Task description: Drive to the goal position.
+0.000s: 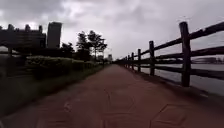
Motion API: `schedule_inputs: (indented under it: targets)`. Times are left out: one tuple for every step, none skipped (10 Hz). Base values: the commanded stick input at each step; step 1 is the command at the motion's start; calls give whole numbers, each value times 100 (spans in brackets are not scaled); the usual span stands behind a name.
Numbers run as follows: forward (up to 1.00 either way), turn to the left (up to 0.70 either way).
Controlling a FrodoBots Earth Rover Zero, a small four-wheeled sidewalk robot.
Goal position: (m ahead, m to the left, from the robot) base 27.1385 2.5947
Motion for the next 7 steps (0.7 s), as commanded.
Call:
schedule_inputs:
  targets:
    - [100, 0]
    - [100, 0]
    - [100, 0]
    - [100, 0]
    - [100, 0]
    - [100, 0]
    - [100, 0]
